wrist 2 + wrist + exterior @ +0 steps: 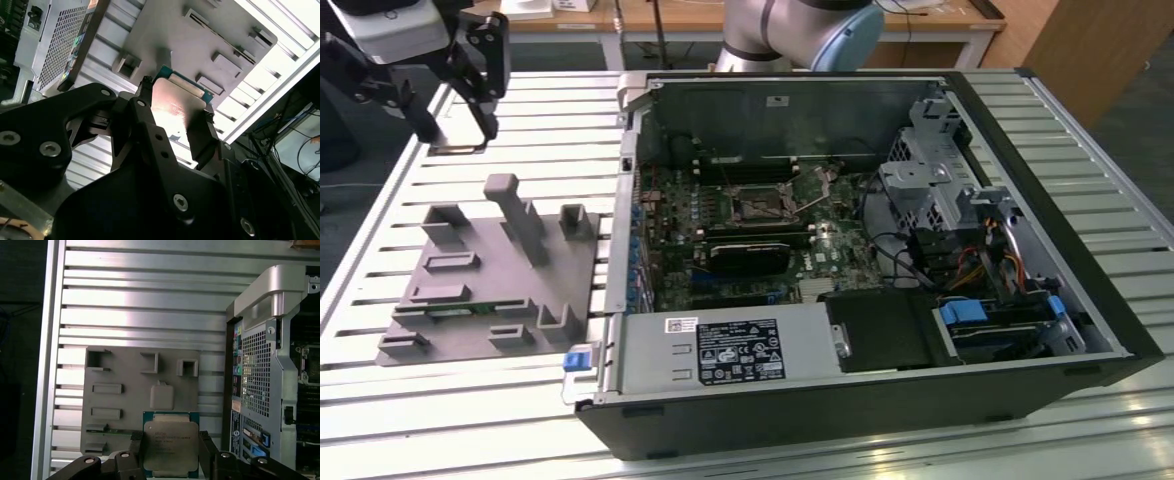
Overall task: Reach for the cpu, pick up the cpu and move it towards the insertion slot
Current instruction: 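Pick up the cpu and move it towards the insertion slot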
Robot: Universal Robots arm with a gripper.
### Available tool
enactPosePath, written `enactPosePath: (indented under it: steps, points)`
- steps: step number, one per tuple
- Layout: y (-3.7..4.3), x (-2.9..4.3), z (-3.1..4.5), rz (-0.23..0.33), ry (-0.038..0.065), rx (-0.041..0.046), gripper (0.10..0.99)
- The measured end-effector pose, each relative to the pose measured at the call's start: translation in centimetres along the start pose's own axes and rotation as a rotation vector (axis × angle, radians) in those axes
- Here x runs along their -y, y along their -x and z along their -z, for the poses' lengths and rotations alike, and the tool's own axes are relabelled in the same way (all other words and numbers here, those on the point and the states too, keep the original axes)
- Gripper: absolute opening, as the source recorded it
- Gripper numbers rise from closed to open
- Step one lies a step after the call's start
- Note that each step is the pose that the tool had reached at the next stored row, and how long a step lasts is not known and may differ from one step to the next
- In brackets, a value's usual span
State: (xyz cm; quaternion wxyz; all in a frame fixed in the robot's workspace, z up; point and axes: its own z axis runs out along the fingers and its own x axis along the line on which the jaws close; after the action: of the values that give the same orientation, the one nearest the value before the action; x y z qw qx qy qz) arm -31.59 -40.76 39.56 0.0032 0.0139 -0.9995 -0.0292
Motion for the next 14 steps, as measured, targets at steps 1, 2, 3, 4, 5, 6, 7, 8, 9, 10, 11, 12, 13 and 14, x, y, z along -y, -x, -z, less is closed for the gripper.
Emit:
enactPosePath:
  steps: [1,2,3,4,5,6,7,8,9,10,11,12,13,14]
  points:
    - [0.09,0.0,0.0,0.0,0.0,0.0,0.529]
    - [0.18,0.01,0.0,0.0,0.0,0.0,0.529]
    - [0.27,0.01,0.0,0.0,0.0,0.0001,0.529]
    - [0.36,0.01,0.0,0.0,0.0,0.0001,0.529]
    - [0.45,0.01,0.0,0.0,0.0,0.0,0.529]
    - [0.54,0.02,0.0,0.0,0.0,0.0,0.529]
    - [0.63,0.02,0.0,0.0,0.0,0.0,0.529]
    - [0.73,0.02,0.0,0.0,0.0,0.0,0.529]
    - [0.82,0.02,0.0,0.0,0.0,0.0,0.529]
    - [0.91,0.03,0.0,0.0,0.0,0.0,0.529]
    - [1.0,0.03,0.01,0.0,0.0,0.0,0.529]
    - [1.09,0.03,0.01,0.0,0.0,0.0,0.529]
    - [1.18,0.03,0.01,0.0,0.0,0.0,0.529]
    - [1.27,0.04,0.0,0.0,0.0,0.0,0.529]
